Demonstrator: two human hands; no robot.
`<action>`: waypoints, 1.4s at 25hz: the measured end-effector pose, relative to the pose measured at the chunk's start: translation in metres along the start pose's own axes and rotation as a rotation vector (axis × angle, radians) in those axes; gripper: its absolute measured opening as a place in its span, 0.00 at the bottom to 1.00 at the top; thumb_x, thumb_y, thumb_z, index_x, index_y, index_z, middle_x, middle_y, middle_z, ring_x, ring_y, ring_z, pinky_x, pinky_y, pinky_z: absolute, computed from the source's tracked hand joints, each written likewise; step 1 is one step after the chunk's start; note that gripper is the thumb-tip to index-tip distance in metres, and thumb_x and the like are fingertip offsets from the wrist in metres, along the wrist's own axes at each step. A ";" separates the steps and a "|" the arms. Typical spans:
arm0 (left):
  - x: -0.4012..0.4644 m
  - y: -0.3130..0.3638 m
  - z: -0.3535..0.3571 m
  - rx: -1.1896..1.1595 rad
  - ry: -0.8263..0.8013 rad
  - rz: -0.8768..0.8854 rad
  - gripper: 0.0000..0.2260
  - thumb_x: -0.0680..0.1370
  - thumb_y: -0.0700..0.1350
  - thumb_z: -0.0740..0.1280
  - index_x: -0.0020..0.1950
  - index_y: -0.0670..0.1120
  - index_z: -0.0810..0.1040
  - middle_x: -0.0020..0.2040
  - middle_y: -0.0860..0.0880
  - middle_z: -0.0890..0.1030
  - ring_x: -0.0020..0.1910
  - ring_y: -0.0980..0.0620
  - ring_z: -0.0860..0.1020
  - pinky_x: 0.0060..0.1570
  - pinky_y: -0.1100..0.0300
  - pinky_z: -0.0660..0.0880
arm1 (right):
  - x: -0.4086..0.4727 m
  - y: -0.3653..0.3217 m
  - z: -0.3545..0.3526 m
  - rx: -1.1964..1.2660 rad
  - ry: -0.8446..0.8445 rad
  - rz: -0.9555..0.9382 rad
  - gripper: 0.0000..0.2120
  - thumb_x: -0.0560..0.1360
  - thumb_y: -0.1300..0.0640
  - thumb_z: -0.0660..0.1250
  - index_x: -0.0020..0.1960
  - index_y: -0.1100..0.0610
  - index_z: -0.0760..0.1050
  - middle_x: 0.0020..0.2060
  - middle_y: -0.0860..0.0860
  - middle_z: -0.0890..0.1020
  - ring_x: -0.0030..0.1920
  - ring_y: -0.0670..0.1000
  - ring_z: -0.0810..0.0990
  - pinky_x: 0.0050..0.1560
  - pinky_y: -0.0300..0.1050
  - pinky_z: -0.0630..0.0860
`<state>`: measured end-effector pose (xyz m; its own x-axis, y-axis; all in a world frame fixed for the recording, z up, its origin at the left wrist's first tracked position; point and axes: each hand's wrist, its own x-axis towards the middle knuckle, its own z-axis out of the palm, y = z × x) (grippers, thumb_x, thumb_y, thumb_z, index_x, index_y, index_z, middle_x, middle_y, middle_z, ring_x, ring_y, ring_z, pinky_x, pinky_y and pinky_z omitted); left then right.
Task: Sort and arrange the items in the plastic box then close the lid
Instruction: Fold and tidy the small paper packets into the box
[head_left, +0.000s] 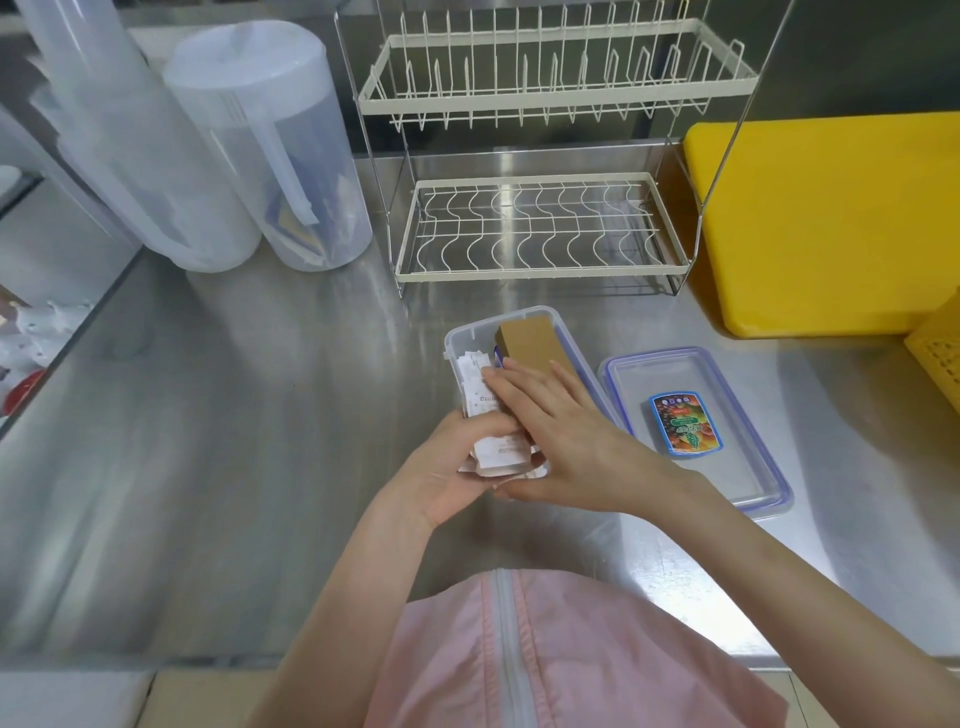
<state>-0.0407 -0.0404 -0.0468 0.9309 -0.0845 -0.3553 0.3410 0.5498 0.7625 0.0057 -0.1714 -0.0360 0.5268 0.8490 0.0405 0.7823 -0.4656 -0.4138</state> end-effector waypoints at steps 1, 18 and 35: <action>0.001 0.000 0.000 0.019 0.011 0.005 0.13 0.74 0.30 0.58 0.43 0.44 0.78 0.32 0.48 0.83 0.33 0.52 0.82 0.33 0.60 0.80 | 0.001 0.000 0.002 -0.019 -0.007 0.007 0.42 0.70 0.44 0.67 0.74 0.57 0.49 0.75 0.51 0.57 0.75 0.49 0.48 0.75 0.52 0.41; 0.005 -0.007 0.000 0.158 0.021 0.002 0.13 0.69 0.34 0.65 0.35 0.50 0.82 0.33 0.48 0.79 0.33 0.53 0.79 0.34 0.59 0.77 | -0.005 0.001 0.005 0.176 -0.018 0.006 0.43 0.69 0.48 0.70 0.74 0.55 0.48 0.73 0.50 0.59 0.74 0.45 0.52 0.76 0.48 0.43; 0.008 -0.007 0.003 0.249 -0.028 -0.021 0.09 0.75 0.38 0.64 0.53 0.47 0.78 0.42 0.54 0.84 0.42 0.57 0.82 0.39 0.67 0.77 | -0.004 0.021 0.001 -0.062 0.108 0.053 0.34 0.65 0.57 0.74 0.66 0.66 0.66 0.56 0.63 0.74 0.57 0.62 0.73 0.60 0.50 0.69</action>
<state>-0.0348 -0.0471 -0.0536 0.9254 -0.1185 -0.3599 0.3786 0.3261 0.8662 0.0201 -0.1844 -0.0456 0.5983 0.7924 0.1187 0.7694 -0.5269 -0.3610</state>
